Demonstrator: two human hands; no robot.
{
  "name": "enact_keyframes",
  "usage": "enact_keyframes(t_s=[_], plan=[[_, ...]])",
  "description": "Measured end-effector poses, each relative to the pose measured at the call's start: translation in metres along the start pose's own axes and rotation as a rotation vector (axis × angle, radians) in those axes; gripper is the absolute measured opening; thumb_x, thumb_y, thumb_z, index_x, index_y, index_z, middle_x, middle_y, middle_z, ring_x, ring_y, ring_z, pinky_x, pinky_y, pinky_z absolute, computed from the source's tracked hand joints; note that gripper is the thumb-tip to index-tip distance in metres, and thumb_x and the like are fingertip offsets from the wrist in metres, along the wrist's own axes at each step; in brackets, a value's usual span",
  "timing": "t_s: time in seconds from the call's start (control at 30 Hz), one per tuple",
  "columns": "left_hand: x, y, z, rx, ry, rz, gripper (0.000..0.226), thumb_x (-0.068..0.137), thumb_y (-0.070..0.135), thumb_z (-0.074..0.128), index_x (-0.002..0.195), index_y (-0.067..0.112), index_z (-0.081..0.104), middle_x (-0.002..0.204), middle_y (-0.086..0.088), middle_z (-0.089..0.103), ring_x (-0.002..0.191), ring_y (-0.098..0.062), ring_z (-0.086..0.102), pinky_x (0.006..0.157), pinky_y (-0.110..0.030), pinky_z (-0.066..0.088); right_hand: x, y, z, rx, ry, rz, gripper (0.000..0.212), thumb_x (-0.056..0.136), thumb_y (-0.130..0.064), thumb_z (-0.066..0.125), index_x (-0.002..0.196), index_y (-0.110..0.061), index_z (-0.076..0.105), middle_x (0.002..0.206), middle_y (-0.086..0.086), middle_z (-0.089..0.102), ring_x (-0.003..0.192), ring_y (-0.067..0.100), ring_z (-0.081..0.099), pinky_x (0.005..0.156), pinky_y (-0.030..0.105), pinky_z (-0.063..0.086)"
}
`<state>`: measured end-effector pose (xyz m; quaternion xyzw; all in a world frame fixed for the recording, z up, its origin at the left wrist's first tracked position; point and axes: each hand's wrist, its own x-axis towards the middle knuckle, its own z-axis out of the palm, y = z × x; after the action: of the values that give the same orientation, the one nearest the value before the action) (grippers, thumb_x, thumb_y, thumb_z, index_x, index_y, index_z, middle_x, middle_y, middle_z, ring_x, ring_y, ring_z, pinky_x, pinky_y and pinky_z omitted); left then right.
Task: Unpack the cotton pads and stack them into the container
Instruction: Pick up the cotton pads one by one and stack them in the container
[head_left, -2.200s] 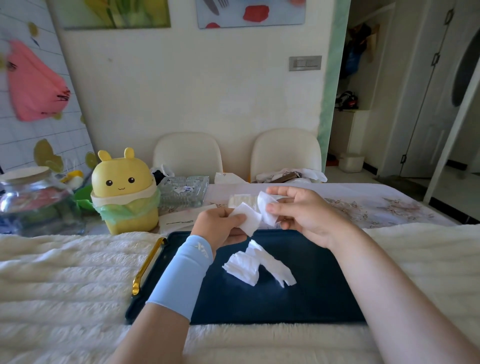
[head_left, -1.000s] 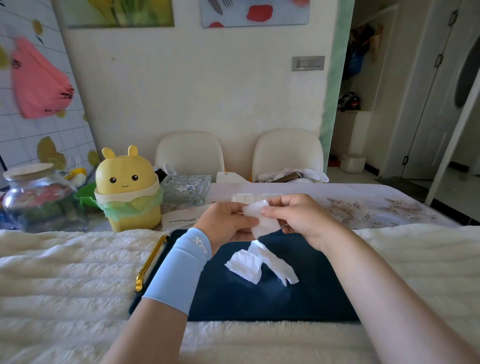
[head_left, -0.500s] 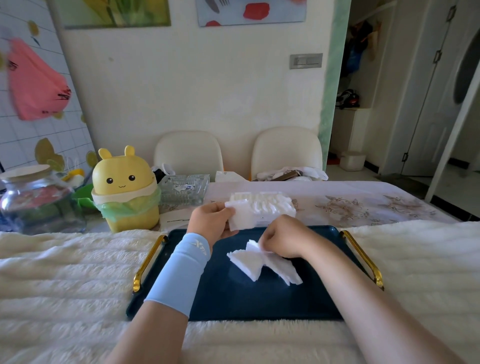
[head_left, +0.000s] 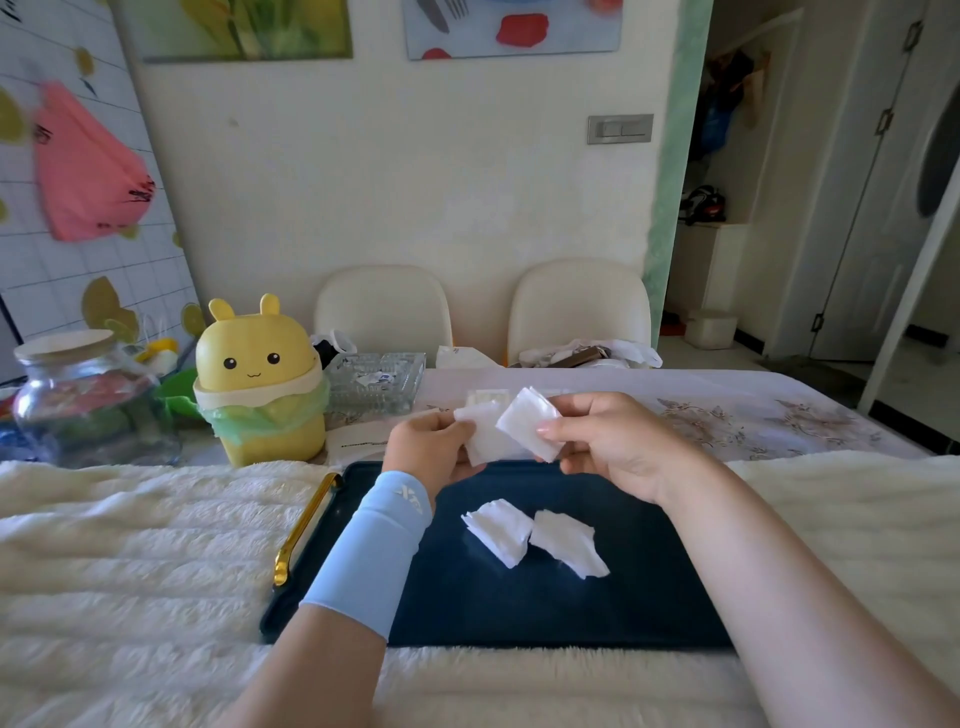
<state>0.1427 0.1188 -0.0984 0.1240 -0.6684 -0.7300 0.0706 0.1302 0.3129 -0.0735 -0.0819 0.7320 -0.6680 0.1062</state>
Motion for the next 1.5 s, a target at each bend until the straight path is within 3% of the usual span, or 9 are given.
enact_keyframes(t_s=[0.23, 0.37, 0.6, 0.67, 0.87, 1.0, 1.23, 1.43, 1.5], plan=[[-0.010, 0.000, 0.012, -0.296, -0.297, -0.127, 0.025, 0.099, 0.010, 0.056, 0.121, 0.001, 0.064, 0.105, -0.016, 0.075, 0.089, -0.023, 0.075, 0.071, -0.029, 0.061, -0.006, -0.007, 0.018, -0.146, 0.157, -0.017, 0.012, 0.082, -0.023, 0.083, 0.090, -0.017, 0.076, 0.073, -0.007, 0.075, 0.057, 0.010, 0.066, 0.047, 0.018, 0.033], [-0.010, 0.002, 0.012, -0.355, -0.309, -0.159, 0.027, 0.100, 0.010, 0.054, 0.124, 0.000, 0.062, 0.106, -0.017, 0.074, 0.086, -0.022, 0.075, 0.068, -0.029, 0.061, -0.006, -0.007, 0.021, -0.260, 0.234, -0.085, 0.014, 0.077, -0.027, 0.086, 0.081, -0.017, 0.078, 0.069, -0.007, 0.072, 0.060, 0.010, 0.060, 0.058, 0.020, 0.048], [-0.012, 0.007, 0.008, -0.245, -0.362, -0.126, 0.033, 0.100, 0.023, 0.056, 0.121, -0.001, 0.064, 0.108, -0.019, 0.073, 0.088, -0.025, 0.073, 0.073, -0.033, 0.062, 0.000, -0.003, 0.020, -0.362, 0.250, -0.079, 0.029, 0.071, -0.025, 0.089, 0.094, -0.019, 0.074, 0.093, 0.005, 0.075, 0.078, 0.013, 0.069, 0.074, 0.030, 0.059], [-0.014, 0.010, 0.006, -0.226, -0.423, -0.093, 0.039, 0.091, 0.032, 0.067, 0.115, 0.002, 0.069, 0.109, -0.018, 0.073, 0.093, -0.025, 0.072, 0.077, -0.033, 0.061, -0.001, -0.005, 0.019, -0.280, 0.216, -0.052, 0.041, 0.074, -0.024, 0.089, 0.108, -0.025, 0.067, 0.097, -0.002, 0.072, 0.078, 0.010, 0.068, 0.060, 0.020, 0.053], [-0.012, 0.007, 0.003, -0.124, -0.403, -0.012, 0.019, 0.088, -0.008, 0.064, 0.104, 0.001, 0.071, 0.101, -0.012, 0.076, 0.088, -0.020, 0.074, 0.073, -0.025, 0.060, -0.005, -0.007, 0.006, -0.142, 0.053, 0.001, 0.016, 0.082, -0.018, 0.082, 0.097, -0.020, 0.076, 0.076, -0.005, 0.074, 0.061, 0.009, 0.061, 0.064, 0.026, 0.042], [-0.004, 0.003, -0.002, -0.130, -0.275, -0.055, 0.025, 0.086, -0.008, 0.066, 0.111, -0.003, 0.068, 0.106, -0.014, 0.074, 0.084, -0.021, 0.073, 0.069, -0.025, 0.061, -0.012, -0.013, -0.007, -0.570, 0.071, -0.023, 0.012, 0.084, -0.028, 0.080, 0.090, -0.020, 0.074, 0.080, -0.006, 0.071, 0.058, 0.010, 0.057, 0.057, 0.022, 0.043], [0.003, -0.005, -0.002, -0.073, -0.199, -0.036, 0.027, 0.086, -0.006, 0.068, 0.112, 0.001, 0.069, 0.107, -0.014, 0.074, 0.090, -0.024, 0.073, 0.075, -0.029, 0.061, -0.027, -0.019, 0.018, -1.323, -0.314, 0.225, 0.048, 0.062, -0.059, 0.086, 0.096, -0.028, 0.074, 0.099, -0.009, 0.072, 0.092, 0.016, 0.069, 0.086, 0.035, 0.057], [0.004, -0.007, -0.001, 0.019, -0.176, -0.004, 0.026, 0.086, -0.004, 0.069, 0.112, 0.001, 0.068, 0.107, -0.013, 0.073, 0.091, -0.024, 0.074, 0.074, -0.030, 0.062, -0.018, -0.012, 0.017, -1.336, -0.274, 0.231, 0.028, 0.079, -0.026, 0.070, 0.104, -0.014, 0.078, 0.083, 0.003, 0.073, 0.065, 0.019, 0.055, 0.060, 0.027, 0.044], [0.004, -0.007, 0.000, 0.057, -0.165, 0.009, 0.027, 0.086, -0.003, 0.069, 0.112, 0.002, 0.068, 0.108, -0.012, 0.073, 0.092, -0.025, 0.073, 0.074, -0.031, 0.062, -0.020, -0.016, 0.010, -1.283, -0.257, 0.206, 0.025, 0.081, -0.031, 0.069, 0.101, -0.019, 0.078, 0.088, 0.001, 0.075, 0.070, 0.016, 0.060, 0.066, 0.028, 0.048]])
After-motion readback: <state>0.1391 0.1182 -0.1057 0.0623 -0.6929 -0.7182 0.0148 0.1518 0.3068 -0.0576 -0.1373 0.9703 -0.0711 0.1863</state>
